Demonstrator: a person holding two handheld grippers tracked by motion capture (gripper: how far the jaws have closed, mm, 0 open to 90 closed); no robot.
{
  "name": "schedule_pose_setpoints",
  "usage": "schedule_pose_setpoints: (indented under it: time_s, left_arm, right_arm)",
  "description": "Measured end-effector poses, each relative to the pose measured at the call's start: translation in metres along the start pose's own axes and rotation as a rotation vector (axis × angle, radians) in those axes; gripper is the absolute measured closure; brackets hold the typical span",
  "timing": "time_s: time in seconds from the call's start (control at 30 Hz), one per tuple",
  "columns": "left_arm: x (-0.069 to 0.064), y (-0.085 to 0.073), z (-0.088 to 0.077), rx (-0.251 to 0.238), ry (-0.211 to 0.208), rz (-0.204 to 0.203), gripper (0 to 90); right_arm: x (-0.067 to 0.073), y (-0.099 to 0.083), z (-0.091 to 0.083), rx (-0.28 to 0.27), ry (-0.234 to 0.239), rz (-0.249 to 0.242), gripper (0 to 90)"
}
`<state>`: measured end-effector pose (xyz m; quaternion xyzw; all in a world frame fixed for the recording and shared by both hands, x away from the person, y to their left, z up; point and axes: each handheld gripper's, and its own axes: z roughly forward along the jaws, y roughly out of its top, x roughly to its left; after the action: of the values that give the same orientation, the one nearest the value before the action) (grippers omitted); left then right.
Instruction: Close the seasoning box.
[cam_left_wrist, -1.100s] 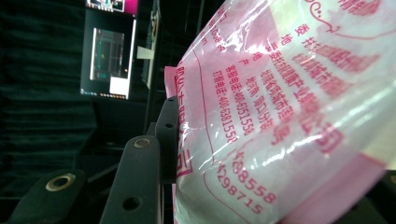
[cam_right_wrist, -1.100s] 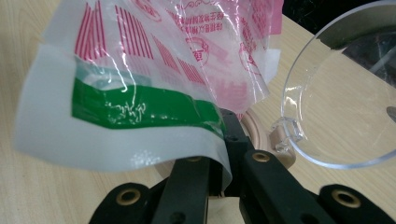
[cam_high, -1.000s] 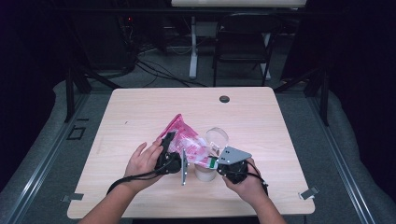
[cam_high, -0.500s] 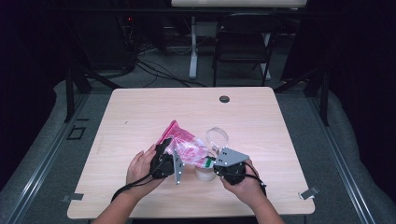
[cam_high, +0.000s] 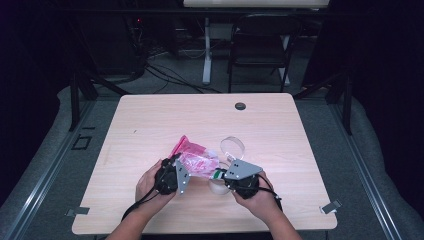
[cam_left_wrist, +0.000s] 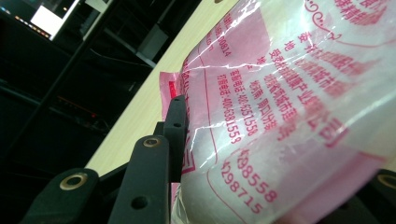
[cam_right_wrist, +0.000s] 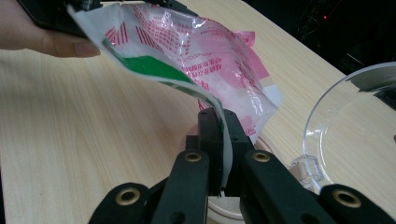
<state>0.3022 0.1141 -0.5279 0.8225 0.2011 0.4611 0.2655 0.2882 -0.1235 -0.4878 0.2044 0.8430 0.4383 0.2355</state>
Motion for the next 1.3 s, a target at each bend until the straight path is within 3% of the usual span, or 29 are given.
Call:
schedule_pose_setpoints:
  time_s: [0.67,1.0,1.17,1.3]
  left_arm:
    - [-0.004,-0.009,0.004,0.021,-0.088,-0.085,69.5]
    - [-0.006,-0.014,0.013,0.034,-0.158,-0.130,71.7]
    - [-0.004,-0.017,0.017,0.054,-0.214,-0.158,72.1]
    - [0.000,-0.022,0.021,0.061,-0.271,-0.211,72.1]
  right_arm:
    - [0.000,0.003,0.003,-0.012,0.015,0.015,89.1]
    - [0.001,0.003,0.004,-0.018,0.018,0.017,86.2]
    - [-0.001,0.003,0.004,-0.026,0.016,0.040,78.8]
    - [-0.003,0.003,0.005,-0.046,0.028,0.093,63.7]
